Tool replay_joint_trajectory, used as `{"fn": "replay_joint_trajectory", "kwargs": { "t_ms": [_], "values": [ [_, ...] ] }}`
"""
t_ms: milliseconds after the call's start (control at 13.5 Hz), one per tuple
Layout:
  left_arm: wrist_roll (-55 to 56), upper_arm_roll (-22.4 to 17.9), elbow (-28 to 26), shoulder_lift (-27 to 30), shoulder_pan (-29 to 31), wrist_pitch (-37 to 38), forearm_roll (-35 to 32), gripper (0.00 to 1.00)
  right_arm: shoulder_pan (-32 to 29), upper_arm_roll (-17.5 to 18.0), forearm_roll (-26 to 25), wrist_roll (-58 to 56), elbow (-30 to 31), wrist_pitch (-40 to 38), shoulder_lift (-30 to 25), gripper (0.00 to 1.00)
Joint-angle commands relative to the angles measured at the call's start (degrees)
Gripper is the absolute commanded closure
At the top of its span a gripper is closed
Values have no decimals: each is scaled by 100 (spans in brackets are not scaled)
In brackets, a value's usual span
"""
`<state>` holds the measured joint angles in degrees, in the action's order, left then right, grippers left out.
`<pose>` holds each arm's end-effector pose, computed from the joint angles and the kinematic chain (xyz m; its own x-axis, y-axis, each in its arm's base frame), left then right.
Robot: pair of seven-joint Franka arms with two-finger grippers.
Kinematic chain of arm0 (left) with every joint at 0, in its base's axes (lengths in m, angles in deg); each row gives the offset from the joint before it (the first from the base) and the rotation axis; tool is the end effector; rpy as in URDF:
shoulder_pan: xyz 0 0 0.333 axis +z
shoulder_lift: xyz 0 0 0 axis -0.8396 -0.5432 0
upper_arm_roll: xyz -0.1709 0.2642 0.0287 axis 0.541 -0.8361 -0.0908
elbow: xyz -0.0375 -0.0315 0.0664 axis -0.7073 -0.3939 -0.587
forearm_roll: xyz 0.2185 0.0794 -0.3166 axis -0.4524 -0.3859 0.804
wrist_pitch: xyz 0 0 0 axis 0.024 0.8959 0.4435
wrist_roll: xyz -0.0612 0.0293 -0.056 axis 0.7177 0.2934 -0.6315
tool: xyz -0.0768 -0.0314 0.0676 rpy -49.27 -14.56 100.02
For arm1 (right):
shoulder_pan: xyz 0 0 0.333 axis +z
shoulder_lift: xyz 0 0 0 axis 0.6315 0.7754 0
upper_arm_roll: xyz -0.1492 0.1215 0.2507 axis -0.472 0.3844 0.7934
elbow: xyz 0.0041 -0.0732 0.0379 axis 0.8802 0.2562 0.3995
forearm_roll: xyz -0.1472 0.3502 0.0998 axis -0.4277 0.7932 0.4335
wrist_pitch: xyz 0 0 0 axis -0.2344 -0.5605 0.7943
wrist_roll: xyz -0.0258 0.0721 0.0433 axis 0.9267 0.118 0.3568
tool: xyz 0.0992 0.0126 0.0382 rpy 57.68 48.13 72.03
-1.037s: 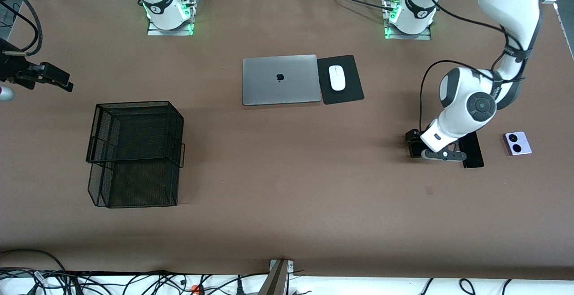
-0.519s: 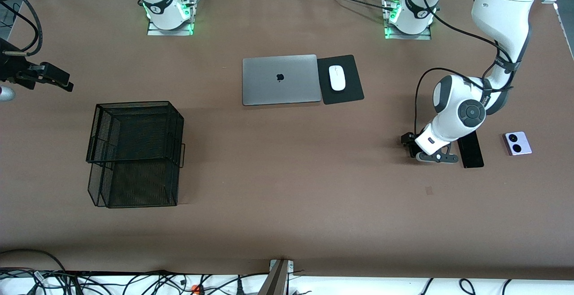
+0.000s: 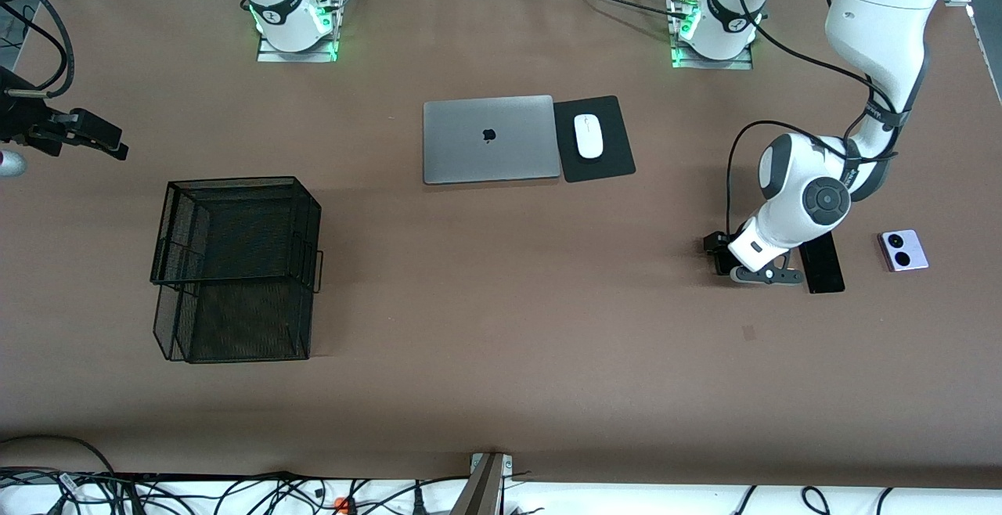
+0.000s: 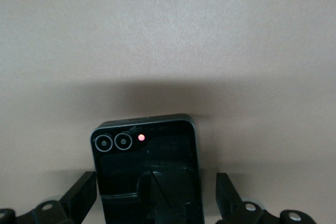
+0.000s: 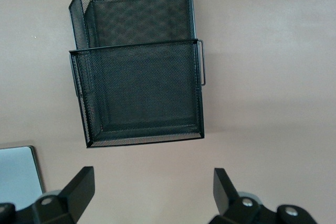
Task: Place phones with both arms
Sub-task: 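Reach down and grasp the small black flip phone with the left gripper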
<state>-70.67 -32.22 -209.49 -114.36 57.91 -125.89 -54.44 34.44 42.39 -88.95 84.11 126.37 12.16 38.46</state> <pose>0.5731 -0.0320 0.1659 0.9963 -0.0389 -0.0761 -0.0392 -0.9992 -0.0023 0.5612 -0.0344 0.5821 0.9982 -0.0486 -0.0347 -0.0482 -0.9987 0.0136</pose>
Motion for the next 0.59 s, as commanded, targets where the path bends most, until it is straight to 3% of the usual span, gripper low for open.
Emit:
{"fn": "replay_joint_trajectory", "kwargs": {
  "t_ms": [0,148,296,370,519],
  "values": [
    [-10,-3,15,-40,24,-41,87,0,14,-14,-6,7,18,-48,-52,0],
    [-19,6,15,-40,24,-24,79,41,14,-14,-6,6,9,-48,-43,0],
    [-80,6,41,-23,24,29,79,64,14,-14,-6,7,9,-48,-43,0],
    [-63,6,67,3,24,55,79,68,14,-14,-6,-2,9,-48,-43,0],
    [-63,-3,216,65,24,353,79,68,14,-14,-6,7,18,-48,-43,0]
  ]
}}
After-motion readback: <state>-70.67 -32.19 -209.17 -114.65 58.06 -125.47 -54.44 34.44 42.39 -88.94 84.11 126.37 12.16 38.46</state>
